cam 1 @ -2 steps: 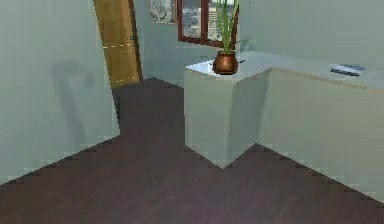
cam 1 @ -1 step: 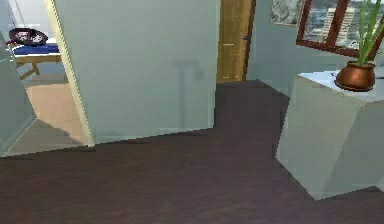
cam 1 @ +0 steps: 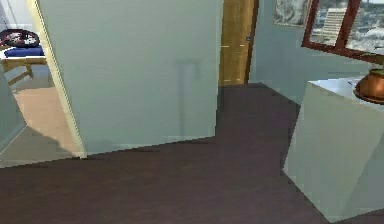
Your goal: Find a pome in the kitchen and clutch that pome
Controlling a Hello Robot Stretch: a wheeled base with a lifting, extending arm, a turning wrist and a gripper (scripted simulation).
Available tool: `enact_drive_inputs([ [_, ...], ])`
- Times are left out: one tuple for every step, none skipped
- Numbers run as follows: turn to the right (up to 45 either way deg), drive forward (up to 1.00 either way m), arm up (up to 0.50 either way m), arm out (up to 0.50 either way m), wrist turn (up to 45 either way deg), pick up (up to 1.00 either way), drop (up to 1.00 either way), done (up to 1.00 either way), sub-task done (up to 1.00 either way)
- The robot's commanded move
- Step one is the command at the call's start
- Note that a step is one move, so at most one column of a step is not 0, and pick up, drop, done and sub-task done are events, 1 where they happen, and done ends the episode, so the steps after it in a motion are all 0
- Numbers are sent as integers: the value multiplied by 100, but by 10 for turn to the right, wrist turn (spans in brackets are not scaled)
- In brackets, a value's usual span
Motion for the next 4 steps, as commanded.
enact_drive_inputs([
  [-450,0,0,0,0,0,0,0,0],
  [-450,0,0,0,0,0,0,0,0],
  [-450,0,0,0,0,0,0,0,0],
  [-390,0,0,0,0,0,0,0,0],
])
